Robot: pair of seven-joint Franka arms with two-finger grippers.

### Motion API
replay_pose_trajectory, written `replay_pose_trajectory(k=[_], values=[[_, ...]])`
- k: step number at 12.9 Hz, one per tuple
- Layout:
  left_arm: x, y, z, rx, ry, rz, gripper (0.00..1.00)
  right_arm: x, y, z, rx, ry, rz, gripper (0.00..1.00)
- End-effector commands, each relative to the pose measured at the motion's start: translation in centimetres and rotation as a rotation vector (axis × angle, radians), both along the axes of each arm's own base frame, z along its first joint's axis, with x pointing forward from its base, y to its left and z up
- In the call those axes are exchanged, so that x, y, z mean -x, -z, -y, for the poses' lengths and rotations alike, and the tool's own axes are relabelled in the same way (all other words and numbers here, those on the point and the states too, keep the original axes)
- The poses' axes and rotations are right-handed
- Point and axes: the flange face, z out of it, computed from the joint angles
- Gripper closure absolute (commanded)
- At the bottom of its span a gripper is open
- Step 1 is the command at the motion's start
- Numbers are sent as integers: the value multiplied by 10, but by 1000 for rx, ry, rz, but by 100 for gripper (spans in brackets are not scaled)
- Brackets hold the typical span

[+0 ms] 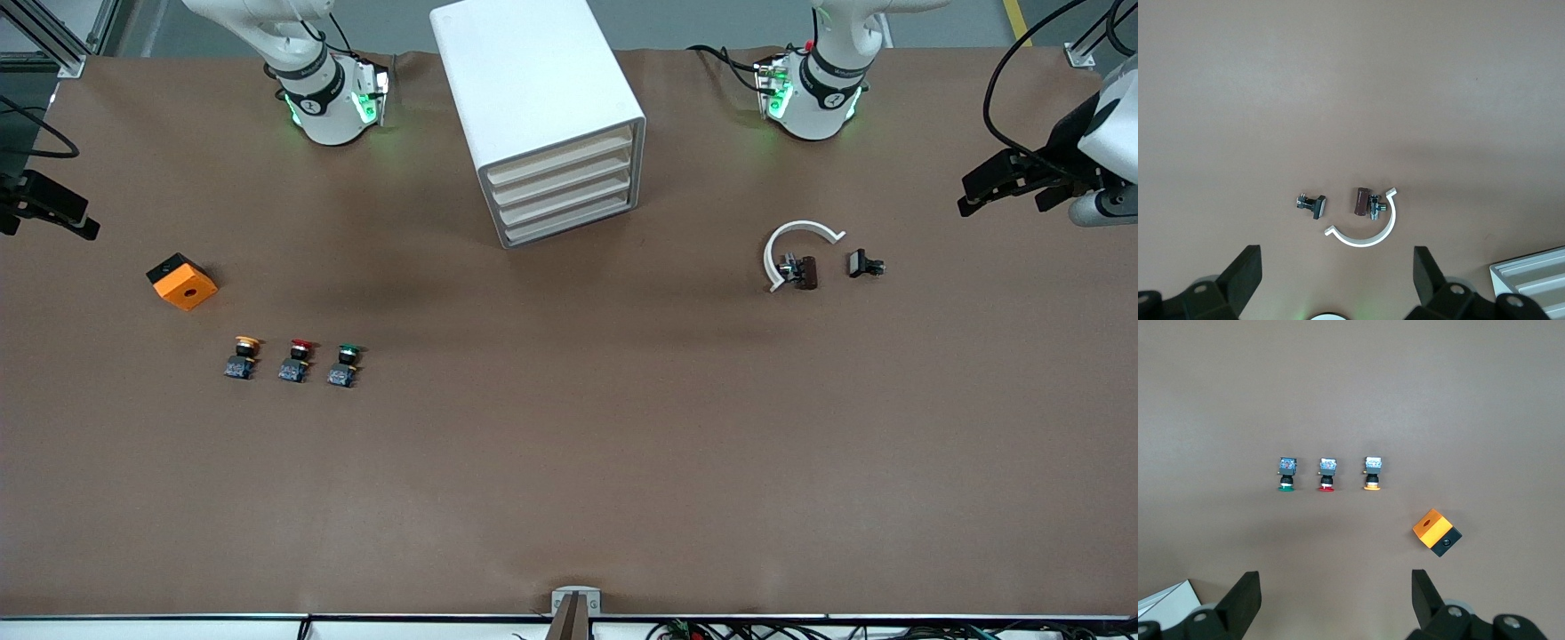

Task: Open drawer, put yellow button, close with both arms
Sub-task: 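Move the left gripper from rest toward the white drawer cabinet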

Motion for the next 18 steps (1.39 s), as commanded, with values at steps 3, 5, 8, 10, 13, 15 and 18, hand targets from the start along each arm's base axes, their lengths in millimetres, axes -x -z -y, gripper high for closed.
replay_pose_trajectory(k=[3, 5, 8, 10, 13, 15, 18], values=[[-4, -7, 3, -13, 7, 6, 0, 10, -4, 2, 9, -8, 3, 0], [-8, -1, 3, -12, 7, -11, 0, 10, -4, 1, 8, -9, 1, 0], [-10, 17, 6, -15, 11, -73, 0, 10, -4, 1, 8, -9, 1, 0], [-20, 37, 13, -17, 16, -110, 0, 10, -4, 1, 8, -9, 1, 0], [-45, 87, 15, -16, 12, -188, 0, 10, -4, 1, 8, -9, 1, 0], [-62, 127, 25, -17, 4, -226, 0, 10, -4, 1, 8, -9, 1, 0], [-81, 180, 53, -50, -130, -262, 0, 10, -4, 1, 8, -9, 1, 0]])
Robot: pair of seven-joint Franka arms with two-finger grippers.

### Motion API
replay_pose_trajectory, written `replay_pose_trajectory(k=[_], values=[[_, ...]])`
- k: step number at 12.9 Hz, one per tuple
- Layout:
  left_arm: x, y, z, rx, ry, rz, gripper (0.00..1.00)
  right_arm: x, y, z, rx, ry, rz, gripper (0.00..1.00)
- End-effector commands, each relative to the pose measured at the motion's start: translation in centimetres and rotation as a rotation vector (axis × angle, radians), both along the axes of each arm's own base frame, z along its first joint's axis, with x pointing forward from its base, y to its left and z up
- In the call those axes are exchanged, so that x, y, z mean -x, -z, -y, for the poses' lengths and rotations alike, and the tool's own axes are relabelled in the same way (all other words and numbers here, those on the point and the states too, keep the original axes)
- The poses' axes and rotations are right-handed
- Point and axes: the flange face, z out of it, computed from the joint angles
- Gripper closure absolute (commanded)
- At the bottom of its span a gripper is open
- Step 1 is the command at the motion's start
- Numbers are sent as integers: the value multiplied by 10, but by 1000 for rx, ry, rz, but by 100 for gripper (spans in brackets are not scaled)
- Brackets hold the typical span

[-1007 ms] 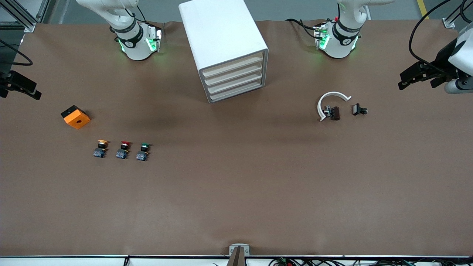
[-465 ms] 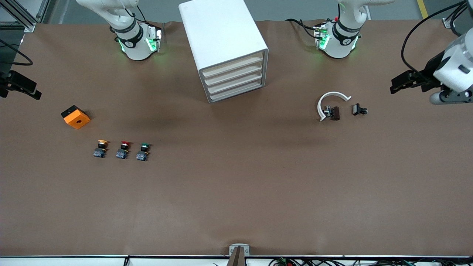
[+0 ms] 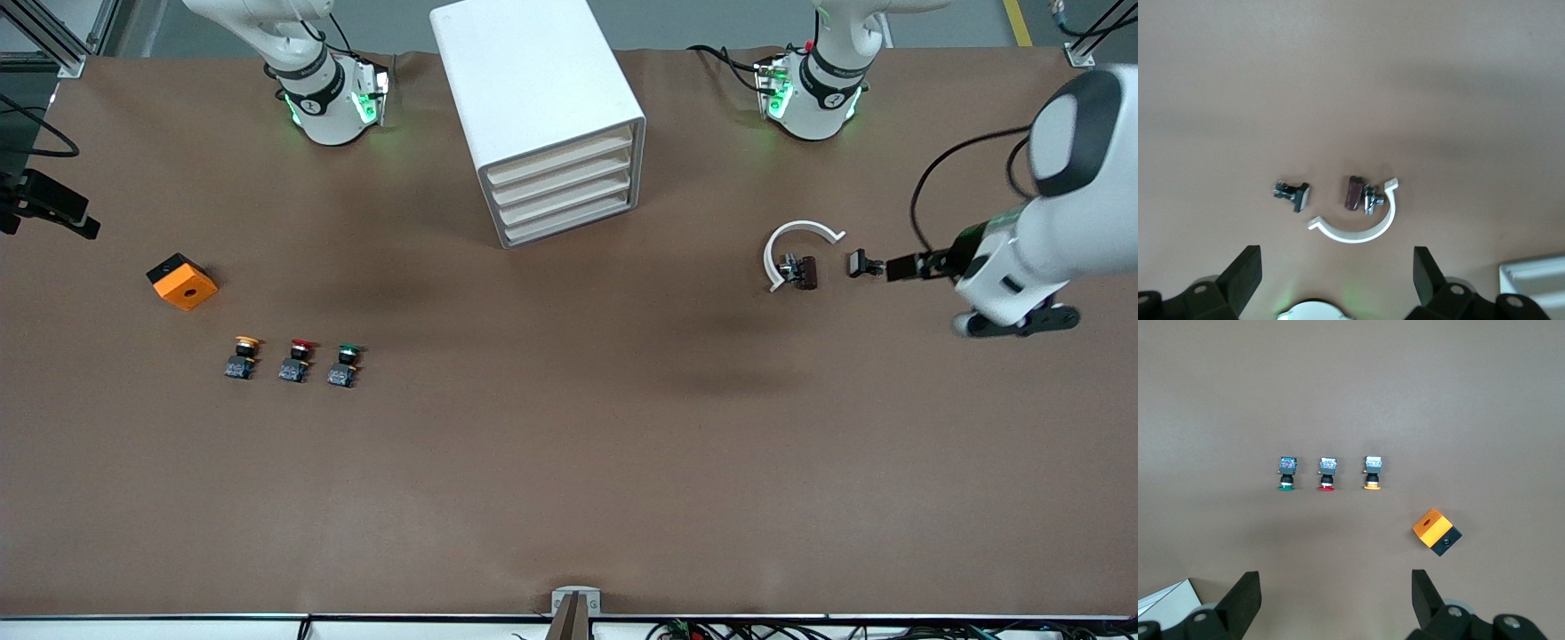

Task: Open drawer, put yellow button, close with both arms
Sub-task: 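Move the left gripper from rest toward the white drawer cabinet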

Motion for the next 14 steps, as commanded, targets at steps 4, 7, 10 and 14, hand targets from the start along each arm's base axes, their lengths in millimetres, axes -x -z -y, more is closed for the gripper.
replay_pose_trajectory(k=[4, 7, 10, 14], values=[[-22, 67, 68, -131, -291, -80, 0, 9, -3, 2, 9, -5, 3, 0], [-12, 93, 117, -169, -497, -263, 0, 9, -3, 2, 9, -5, 3, 0], [-4, 106, 148, -195, -702, -438, 0, 9, -3, 2, 9, -7, 3, 0], [10, 121, 175, -306, -956, -630, 0, 9, -3, 2, 9, -7, 3, 0]])
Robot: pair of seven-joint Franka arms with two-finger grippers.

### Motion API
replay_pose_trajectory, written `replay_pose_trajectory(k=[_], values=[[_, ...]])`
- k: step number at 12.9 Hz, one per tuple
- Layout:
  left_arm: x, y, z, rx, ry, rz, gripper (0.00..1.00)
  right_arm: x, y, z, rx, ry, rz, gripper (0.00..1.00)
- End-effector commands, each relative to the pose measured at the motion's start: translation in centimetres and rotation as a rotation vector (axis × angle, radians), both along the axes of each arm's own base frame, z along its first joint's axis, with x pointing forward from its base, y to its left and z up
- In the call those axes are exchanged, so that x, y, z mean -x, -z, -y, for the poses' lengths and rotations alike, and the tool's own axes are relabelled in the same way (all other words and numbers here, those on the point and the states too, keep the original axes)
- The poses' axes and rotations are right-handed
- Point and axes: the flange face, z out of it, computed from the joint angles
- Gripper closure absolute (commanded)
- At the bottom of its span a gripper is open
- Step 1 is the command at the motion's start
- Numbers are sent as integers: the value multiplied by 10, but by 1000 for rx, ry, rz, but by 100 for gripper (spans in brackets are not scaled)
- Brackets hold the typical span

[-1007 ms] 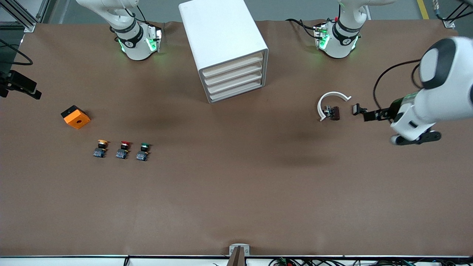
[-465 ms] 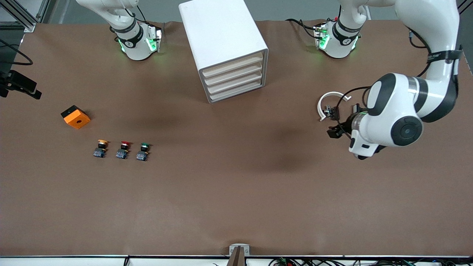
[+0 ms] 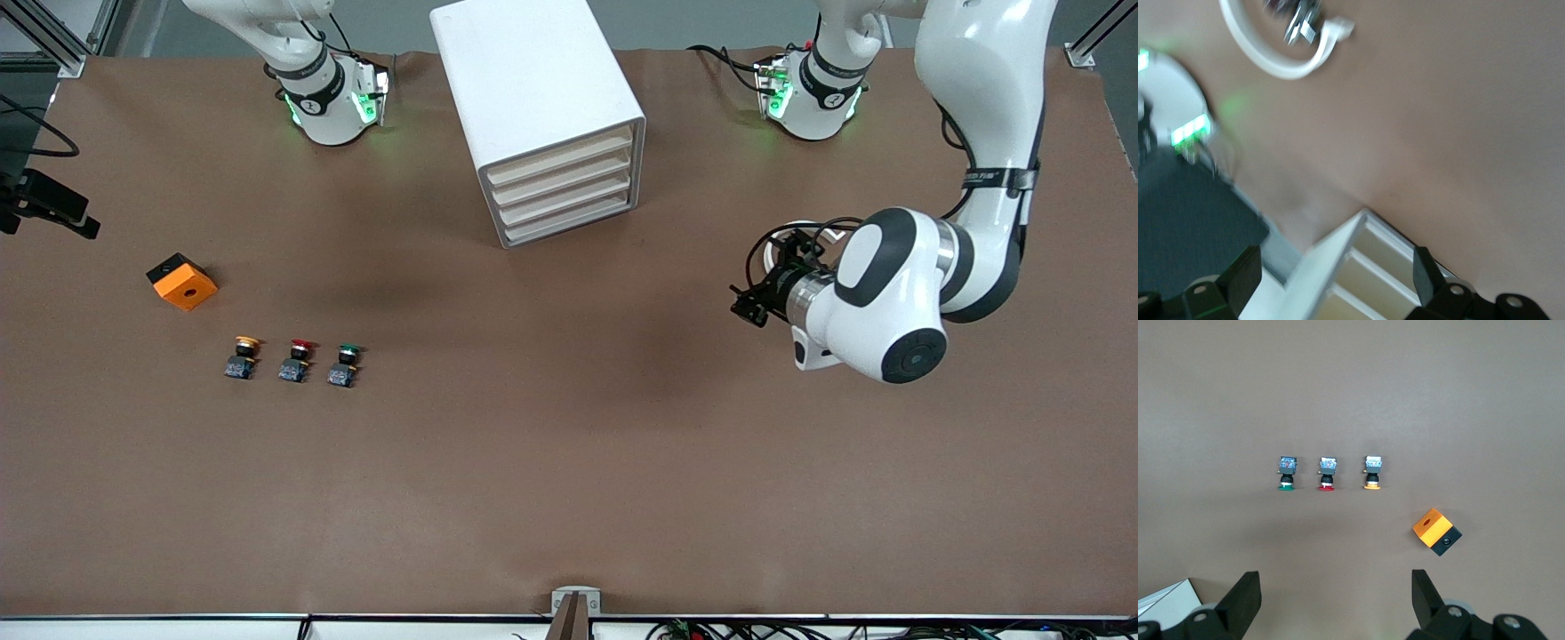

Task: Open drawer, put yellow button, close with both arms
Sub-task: 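Reach the left gripper to the front handle of the drawer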

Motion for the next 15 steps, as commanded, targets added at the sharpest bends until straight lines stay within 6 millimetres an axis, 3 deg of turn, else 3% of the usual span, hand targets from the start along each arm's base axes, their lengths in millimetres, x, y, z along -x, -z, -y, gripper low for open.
replay_pose_trajectory(k=[1, 5, 8, 14, 15], values=[[7, 8, 23, -65, -121, -144, 0, 9, -3, 2, 9, -5, 3, 0], [28, 65, 56, -221, -237, -379, 0, 9, -3, 2, 9, -5, 3, 0], [38, 88, 78, -259, -330, -543, 0, 9, -3, 2, 9, -5, 1, 0], [71, 86, 145, -248, -326, -655, 0, 9, -3, 2, 7, -5, 2, 0], [76, 90, 153, -251, -320, -668, 10, 9, -3, 2, 7, -5, 2, 0]])
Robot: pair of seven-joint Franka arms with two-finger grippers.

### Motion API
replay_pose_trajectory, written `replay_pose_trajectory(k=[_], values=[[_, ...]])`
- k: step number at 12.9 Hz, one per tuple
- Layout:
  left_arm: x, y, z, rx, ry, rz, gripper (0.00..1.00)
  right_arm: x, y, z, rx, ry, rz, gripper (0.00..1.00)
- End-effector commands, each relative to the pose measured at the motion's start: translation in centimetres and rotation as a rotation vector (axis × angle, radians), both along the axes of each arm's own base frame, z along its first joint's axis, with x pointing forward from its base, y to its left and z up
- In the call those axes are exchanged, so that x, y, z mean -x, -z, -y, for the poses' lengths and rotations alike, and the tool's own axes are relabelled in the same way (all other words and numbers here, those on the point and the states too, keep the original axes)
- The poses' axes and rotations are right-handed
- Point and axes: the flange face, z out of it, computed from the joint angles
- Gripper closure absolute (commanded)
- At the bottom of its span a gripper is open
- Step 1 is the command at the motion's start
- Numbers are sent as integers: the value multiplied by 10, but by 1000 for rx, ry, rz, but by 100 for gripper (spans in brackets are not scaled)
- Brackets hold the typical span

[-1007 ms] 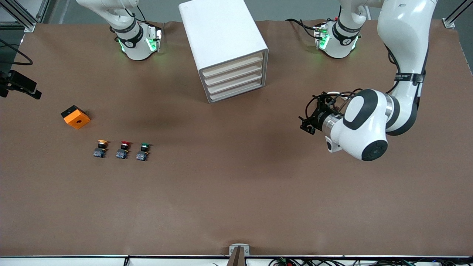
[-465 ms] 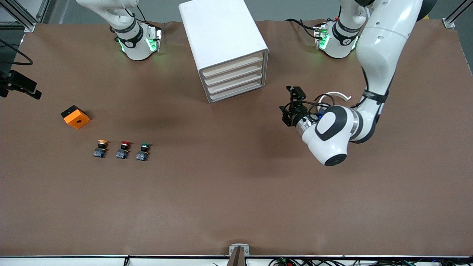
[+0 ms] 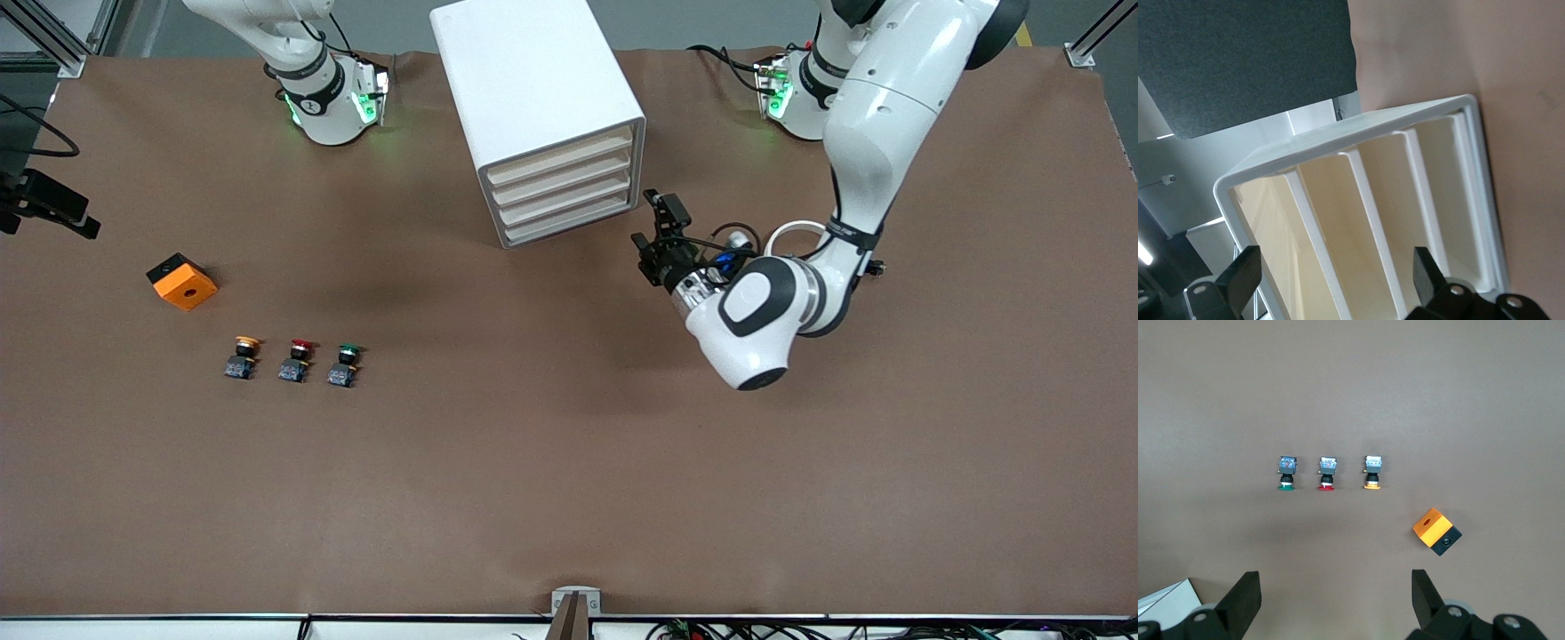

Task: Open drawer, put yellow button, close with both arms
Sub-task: 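Reach the left gripper to the front handle of the drawer, then close the left gripper on the drawer handle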

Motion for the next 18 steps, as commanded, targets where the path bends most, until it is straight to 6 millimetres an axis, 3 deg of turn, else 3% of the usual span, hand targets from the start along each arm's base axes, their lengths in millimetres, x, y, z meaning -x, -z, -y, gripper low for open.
replay_pose_trajectory(k=[1, 3, 5, 15, 16, 18], values=[[8, 1, 19, 8, 3, -47, 26, 9, -3, 2, 7, -5, 2, 0], [17, 3, 32, 14, 19, -57, 35, 9, -3, 4, 7, -2, 2, 0], [29, 4, 45, 18, 38, -68, 35, 8, -2, 4, 7, -2, 1, 0], [76, 19, 65, -102, 62, -252, 35, 9, -2, 4, 3, -2, -5, 0], [78, 19, 67, -103, 66, -254, 37, 9, -2, 4, 3, -2, -5, 0], [86, 20, 75, -115, 84, -259, 51, 9, -2, 3, 0, -3, -5, 0]])
